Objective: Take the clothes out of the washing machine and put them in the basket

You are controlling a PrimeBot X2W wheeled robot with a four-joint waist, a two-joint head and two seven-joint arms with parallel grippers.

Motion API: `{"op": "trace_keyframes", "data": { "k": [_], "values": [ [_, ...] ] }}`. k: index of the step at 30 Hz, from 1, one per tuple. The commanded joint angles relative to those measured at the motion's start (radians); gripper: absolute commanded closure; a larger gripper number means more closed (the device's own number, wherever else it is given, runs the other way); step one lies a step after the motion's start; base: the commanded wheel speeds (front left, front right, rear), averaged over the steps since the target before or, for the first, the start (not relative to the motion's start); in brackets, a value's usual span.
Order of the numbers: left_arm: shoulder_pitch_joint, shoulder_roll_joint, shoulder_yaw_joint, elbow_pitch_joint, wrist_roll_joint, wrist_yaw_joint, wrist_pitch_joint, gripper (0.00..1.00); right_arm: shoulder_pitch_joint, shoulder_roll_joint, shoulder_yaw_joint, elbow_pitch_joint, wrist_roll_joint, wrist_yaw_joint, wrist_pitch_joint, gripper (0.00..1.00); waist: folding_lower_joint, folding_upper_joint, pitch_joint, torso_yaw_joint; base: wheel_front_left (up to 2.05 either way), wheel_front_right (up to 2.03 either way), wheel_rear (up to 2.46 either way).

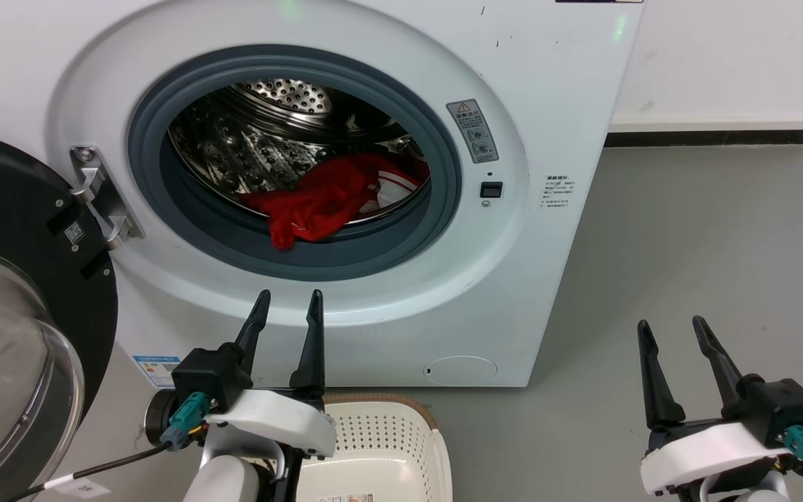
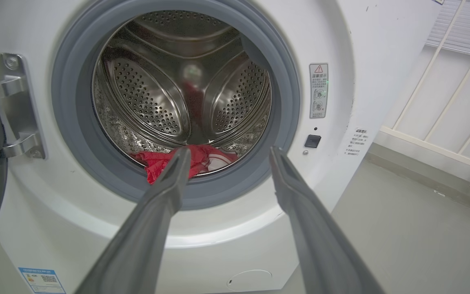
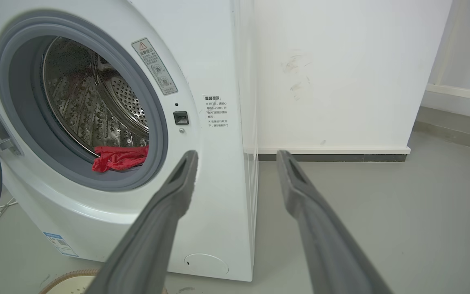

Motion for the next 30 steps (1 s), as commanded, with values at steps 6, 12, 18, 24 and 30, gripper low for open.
{"op": "trace_keyframes", "data": {
  "k": [6, 12, 18, 24, 30],
  "values": [
    [-0.017, 0.002, -0.009, 0.007, 0.06, 0.007, -0.018, 0.0, 0.005, -0.002, -0.001, 0.004, -0.063, 0.0, -0.015, 0.0, -0.0001, 0.0, 0.0, 0.0, 0.0, 0.0, 0.0],
    [-0.015, 0.002, -0.014, 0.016, 0.1, 0.015, -0.03, 0.0, 0.009, -0.002, -0.001, 0.005, -0.106, 0.0, -0.019, 0.0, -0.0001, 0.0, 0.0, 0.002, 0.0, 0.0, 0.0],
    [-0.006, 0.002, -0.012, 0.025, 0.129, 0.029, -0.041, 0.0, 0.013, -0.002, 0.003, 0.002, -0.145, 0.0, -0.024, 0.0, -0.0001, 0.0, -0.002, 0.002, 0.0, 0.0, 0.0],
    [0.004, 0.002, -0.009, 0.034, 0.139, 0.036, -0.045, 0.0, 0.016, -0.002, 0.001, 0.0, -0.159, 0.0, -0.024, 0.0, -0.0001, 0.0, -0.003, 0.003, 0.0, 0.0, 0.0],
    [0.006, 0.002, -0.006, 0.042, 0.133, 0.037, -0.045, 0.0, 0.016, -0.002, -0.001, -0.001, -0.158, 0.0, -0.021, 0.0, -0.0001, 0.0, -0.002, 0.005, 0.0, 0.0, 0.0]
  ]
}}
